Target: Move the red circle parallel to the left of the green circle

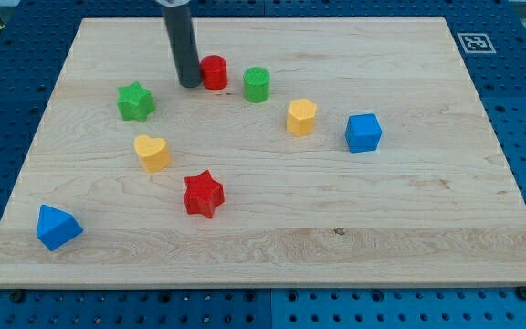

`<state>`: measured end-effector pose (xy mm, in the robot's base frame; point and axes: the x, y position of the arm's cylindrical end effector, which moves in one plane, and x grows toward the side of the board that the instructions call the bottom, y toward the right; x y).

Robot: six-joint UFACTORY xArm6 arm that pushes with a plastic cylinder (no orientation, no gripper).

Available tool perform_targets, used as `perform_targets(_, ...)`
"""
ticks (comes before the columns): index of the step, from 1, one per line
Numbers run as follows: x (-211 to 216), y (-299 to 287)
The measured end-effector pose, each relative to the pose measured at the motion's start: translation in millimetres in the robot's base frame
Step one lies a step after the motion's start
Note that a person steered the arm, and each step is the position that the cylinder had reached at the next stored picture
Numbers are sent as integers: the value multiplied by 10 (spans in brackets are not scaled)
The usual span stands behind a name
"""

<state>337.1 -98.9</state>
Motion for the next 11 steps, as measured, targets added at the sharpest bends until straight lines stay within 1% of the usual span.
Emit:
perform_targets(2,0,38)
perform_targets(4,401,38)
perform_targets(5,517,132)
perform_targets(6,519,413)
perform_targets(7,519,868)
perform_targets(8,489,1159)
perform_targets(9,184,1258)
perform_targets(10,-32,1245)
perform_targets(11,153,1083)
